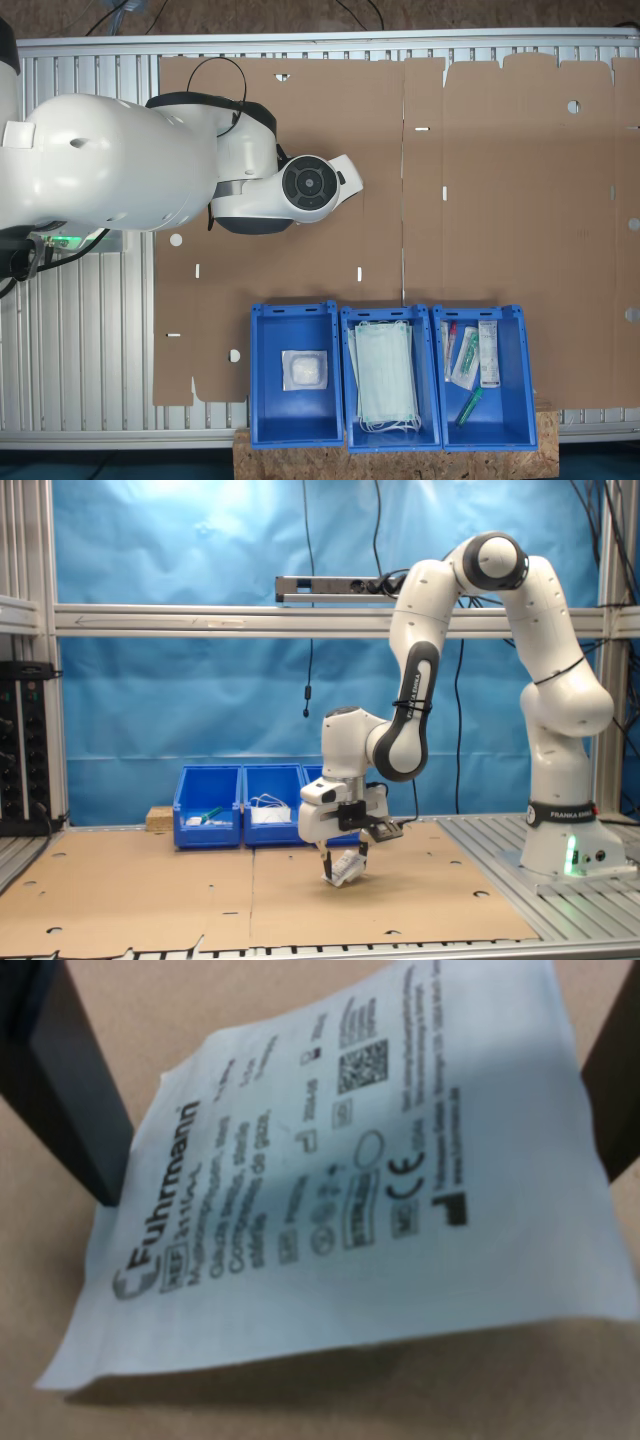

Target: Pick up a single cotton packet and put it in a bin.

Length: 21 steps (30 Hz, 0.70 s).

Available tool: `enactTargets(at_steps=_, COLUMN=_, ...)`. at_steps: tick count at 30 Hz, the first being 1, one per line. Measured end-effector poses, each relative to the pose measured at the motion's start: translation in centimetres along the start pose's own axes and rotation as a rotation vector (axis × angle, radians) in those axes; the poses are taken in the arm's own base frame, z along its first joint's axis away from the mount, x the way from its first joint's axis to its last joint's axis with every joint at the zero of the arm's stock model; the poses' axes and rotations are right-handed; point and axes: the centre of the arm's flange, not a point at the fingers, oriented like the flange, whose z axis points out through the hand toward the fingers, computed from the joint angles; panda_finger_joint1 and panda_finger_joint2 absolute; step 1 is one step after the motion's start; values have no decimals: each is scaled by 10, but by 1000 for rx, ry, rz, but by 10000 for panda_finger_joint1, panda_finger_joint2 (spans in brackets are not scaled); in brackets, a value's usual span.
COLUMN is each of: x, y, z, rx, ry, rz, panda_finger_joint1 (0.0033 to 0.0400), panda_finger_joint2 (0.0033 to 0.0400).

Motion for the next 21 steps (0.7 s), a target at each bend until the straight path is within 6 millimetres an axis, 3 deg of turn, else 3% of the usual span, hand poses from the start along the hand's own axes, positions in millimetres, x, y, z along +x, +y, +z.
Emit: enactTargets(at_steps=21, x=0, y=0, z=1, rx=0, ry=0, rz=-8, panda_finger_joint1=400, panda_finger_joint2=400)
